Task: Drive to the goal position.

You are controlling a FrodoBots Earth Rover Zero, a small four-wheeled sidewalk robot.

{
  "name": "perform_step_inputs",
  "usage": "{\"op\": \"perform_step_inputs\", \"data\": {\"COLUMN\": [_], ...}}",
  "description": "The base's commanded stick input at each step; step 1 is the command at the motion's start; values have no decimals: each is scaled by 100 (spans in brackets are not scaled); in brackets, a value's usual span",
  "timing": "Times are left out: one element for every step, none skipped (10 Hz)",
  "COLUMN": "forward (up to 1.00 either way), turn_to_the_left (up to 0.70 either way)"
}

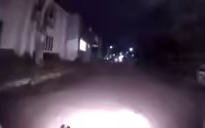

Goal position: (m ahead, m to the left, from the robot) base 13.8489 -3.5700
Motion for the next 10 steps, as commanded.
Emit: {"op": "perform_step_inputs", "data": {"forward": [100, 100, 100, 100, 100, 100, 100, 100, 100, 100], "turn_to_the_left": [-6, -11, -17, -22, -27, -27, -27, -26, -22, -18]}}
